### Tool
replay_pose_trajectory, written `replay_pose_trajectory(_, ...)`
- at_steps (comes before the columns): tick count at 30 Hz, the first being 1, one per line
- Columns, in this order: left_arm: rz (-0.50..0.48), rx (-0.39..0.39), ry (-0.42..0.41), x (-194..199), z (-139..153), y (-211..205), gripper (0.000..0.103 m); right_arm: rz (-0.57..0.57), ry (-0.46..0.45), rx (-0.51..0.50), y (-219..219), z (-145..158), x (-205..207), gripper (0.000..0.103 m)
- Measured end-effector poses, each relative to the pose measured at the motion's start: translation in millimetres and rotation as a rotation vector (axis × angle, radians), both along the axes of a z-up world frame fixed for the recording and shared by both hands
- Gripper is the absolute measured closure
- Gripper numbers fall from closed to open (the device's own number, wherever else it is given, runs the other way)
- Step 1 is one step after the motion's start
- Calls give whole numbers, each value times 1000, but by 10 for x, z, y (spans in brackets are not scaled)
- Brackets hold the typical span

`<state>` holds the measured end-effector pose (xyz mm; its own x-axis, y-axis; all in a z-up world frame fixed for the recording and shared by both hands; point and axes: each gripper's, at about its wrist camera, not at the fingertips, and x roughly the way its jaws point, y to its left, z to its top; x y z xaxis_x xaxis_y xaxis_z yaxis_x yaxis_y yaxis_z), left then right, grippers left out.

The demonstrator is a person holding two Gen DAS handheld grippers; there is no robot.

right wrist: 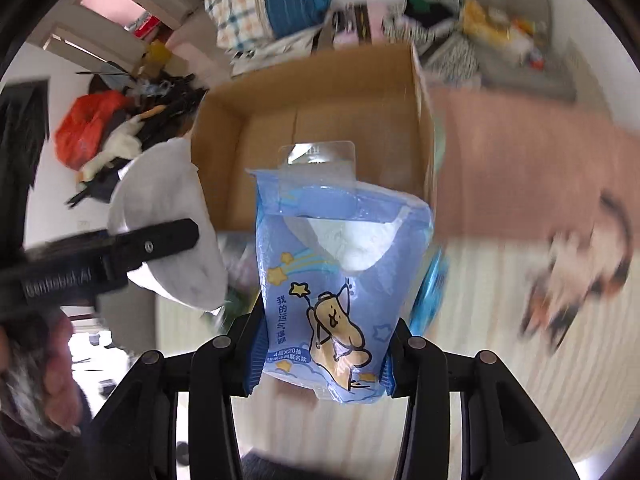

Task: Organize soft objects
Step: 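Lower both held packs into the box and open both grippers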

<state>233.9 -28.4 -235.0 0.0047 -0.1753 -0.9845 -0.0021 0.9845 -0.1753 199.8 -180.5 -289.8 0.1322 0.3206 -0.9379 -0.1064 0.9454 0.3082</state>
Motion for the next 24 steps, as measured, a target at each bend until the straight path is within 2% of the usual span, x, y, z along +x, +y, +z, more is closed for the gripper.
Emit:
replay_pose_trajectory(1,-6,-5,24,174,-82,31,31,-3,12,0,-162,101,191,57)
replay_pose_trajectory(3,-6,-9,72,670,-227,26,31,5,47,8,-13,-26,611,57)
replay_pose_trajectory(5,-3,-27,132,1137,-474,-12,31,25,59,-43,128,-213,988,57)
replay_pose_trajectory(7,-20,-47,185,1379,-711,-49,31,40,78,-86,227,-429,1208,57)
replay_pose_trajectory(9,-36,-51,223,1614,-908,-91,31,45,100,-99,234,-510,1472,57)
replay_pose_trajectory(15,-86,-39,277,1792,-1292,-164,30,70,163,-164,181,-1002,1864,57)
replay_pose_trajectory(20,-63,-49,320,1832,-1542,-250,28,88,196,-186,211,-1231,2001,56)
replay_pose_trajectory(22,-56,-63,342,1862,-1606,-260,26,100,208,-190,241,-1256,2011,50)
replay_pose_trajectory(24,-68,-58,330,1868,-1591,-268,17,103,203,-191,250,-1241,2011,37)
